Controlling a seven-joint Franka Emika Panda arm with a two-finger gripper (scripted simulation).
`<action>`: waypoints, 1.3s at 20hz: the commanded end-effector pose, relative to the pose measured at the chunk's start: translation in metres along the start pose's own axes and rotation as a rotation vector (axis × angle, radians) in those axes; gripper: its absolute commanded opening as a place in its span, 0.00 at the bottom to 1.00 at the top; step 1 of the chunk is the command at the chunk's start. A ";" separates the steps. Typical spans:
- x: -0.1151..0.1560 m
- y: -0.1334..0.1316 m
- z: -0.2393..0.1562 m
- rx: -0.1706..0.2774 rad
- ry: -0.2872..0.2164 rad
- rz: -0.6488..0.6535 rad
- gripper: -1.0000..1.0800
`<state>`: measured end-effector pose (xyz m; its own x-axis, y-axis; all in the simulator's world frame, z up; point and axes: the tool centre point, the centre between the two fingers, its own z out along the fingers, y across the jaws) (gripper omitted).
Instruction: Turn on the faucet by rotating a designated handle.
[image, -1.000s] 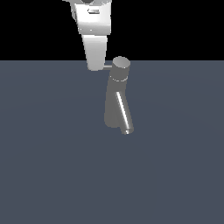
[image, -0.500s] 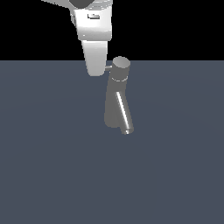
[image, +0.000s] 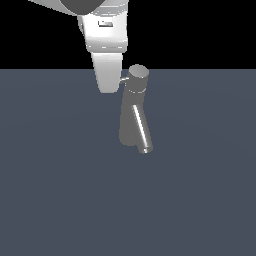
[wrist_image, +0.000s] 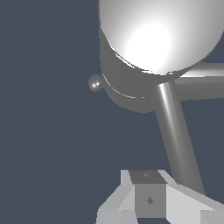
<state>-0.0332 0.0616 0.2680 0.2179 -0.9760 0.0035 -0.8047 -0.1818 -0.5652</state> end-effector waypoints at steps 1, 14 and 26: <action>0.003 0.009 0.000 -0.007 0.003 0.007 0.00; -0.005 0.020 -0.001 0.000 -0.002 -0.005 0.00; 0.005 0.032 -0.001 -0.001 -0.001 -0.003 0.00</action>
<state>-0.0560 0.0601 0.2539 0.2364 -0.9716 0.0053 -0.7986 -0.1974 -0.5685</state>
